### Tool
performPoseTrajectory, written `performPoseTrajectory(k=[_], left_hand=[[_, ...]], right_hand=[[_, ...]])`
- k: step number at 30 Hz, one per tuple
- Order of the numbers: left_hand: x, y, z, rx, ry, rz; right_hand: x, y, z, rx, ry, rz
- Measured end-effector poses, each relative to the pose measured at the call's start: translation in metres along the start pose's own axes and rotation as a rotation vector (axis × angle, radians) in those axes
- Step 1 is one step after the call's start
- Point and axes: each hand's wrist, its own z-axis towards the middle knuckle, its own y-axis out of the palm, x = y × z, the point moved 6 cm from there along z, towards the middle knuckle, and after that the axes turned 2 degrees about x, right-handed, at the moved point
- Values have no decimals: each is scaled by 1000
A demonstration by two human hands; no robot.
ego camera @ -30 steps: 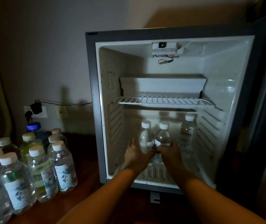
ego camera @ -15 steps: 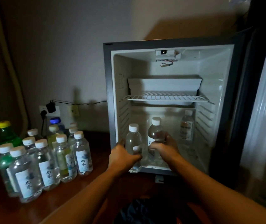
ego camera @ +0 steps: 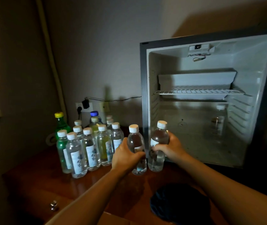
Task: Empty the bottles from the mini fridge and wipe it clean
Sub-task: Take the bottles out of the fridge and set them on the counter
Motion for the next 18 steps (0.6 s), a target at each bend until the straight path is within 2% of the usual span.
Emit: performPoseTrajectory(k=[10, 18], left_hand=[[-35, -50, -5, 59, -34, 177], [-72, -70, -2, 76, -106, 207]], right_hand=[[-24, 64, -3, -96, -130, -265], [-11, 105, 4, -125, -149, -296]])
